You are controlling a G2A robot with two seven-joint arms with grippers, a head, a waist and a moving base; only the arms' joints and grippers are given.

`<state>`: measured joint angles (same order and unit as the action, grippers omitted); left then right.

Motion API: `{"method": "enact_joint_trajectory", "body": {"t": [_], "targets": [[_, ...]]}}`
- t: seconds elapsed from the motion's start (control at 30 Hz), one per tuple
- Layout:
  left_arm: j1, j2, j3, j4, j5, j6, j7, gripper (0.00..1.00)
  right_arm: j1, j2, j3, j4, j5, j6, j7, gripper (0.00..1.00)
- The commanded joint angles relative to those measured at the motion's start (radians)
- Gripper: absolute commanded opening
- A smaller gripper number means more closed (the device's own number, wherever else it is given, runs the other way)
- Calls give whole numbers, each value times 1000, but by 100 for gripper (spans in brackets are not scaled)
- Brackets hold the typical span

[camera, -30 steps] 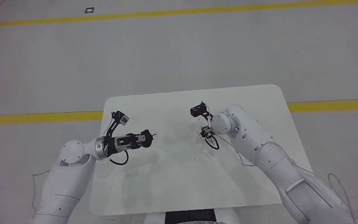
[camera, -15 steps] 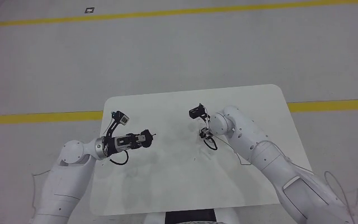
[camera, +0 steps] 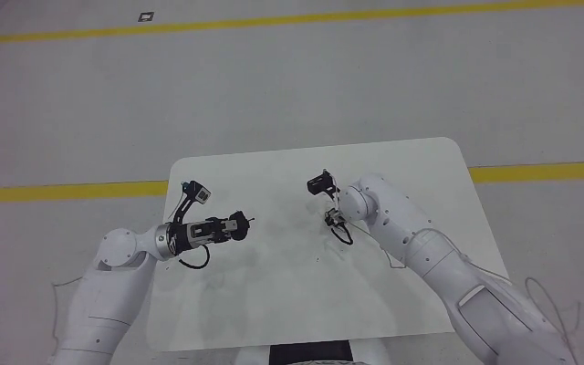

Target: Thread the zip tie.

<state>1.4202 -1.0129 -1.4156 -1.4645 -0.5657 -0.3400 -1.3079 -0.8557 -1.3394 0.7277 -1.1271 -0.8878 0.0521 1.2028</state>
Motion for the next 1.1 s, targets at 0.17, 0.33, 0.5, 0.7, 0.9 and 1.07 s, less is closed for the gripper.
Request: {"method": "enact_joint_trajectory", "body": {"t": [0.17,0.33,0.5,0.7,0.9,1.07], "targets": [[0,0,0,0,0,0,0,0,8,-9,-14,19,-21,5,-3,11],[0,0,0,0,0,0,0,0,14,-18,-21,46,-21,4,-6,12],[0,0,0,0,0,0,0,0,19,-25,-25,63,-19,1,-8,9],[0,0,0,0,0,0,0,0,30,-34,-29,85,-21,1,-8,0],[0,0,0,0,0,0,0,0,33,-30,-8,55,-22,-2,16,0],[0,0,0,0,0,0,0,0,18,-15,31,-6,-23,-14,43,0]]}}
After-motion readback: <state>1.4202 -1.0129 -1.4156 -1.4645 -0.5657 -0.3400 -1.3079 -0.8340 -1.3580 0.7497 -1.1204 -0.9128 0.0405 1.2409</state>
